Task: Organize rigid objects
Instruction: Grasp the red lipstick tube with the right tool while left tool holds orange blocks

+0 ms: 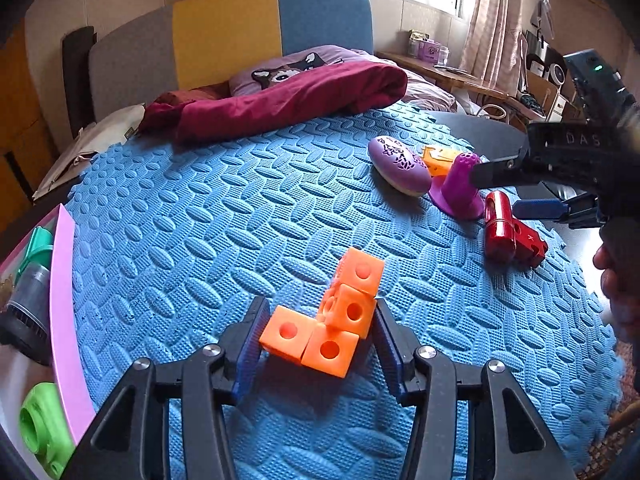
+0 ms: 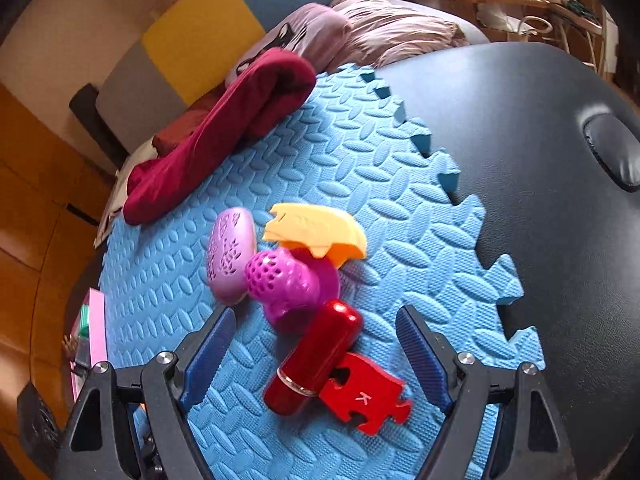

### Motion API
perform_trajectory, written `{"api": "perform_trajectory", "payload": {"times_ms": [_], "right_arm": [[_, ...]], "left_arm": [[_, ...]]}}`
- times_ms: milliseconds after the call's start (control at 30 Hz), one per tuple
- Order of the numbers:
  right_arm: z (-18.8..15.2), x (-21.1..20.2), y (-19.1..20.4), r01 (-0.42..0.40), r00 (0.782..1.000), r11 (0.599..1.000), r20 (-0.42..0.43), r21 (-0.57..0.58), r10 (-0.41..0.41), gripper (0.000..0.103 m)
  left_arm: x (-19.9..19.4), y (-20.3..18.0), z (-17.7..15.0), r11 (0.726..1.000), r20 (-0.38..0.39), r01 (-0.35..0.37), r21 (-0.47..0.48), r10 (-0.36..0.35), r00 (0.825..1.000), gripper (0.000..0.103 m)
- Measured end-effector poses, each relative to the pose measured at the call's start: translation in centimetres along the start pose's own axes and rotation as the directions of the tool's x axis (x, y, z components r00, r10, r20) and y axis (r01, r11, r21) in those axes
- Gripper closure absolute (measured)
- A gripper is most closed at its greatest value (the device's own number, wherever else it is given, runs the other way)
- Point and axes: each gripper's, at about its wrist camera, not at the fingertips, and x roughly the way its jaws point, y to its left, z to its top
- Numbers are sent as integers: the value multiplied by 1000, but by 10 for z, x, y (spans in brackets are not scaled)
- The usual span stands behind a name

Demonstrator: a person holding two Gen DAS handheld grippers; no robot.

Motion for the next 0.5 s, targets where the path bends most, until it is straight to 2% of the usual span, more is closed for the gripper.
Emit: {"api": "perform_trajectory", "payload": {"times_ms": [100, 367, 433, 467, 500], "right_arm": [[-4, 5, 10, 44, 999, 997, -11, -68, -45, 19], [-8, 10, 14, 75, 997, 990, -20, -116, -78, 19], [-10, 12, 22, 89, 995, 982, -20, -168, -94, 22], [-13, 13, 30, 103, 994, 971, -18, -216, -109, 36], [-16, 14, 36, 117, 992, 959, -17, -258, -125, 59]], "left_arm": [[0, 0, 0, 1000, 1, 0, 0, 0, 1000, 51], [-1, 0, 0, 1000, 1, 1, -1, -1, 1000, 51], [-1, 0, 0, 1000, 1, 2, -1, -2, 1000, 51], [-1, 0, -1, 1000, 1, 2, -1, -2, 1000, 51], [-1, 0, 0, 1000, 1, 1, -1, -1, 1000, 51]]}}
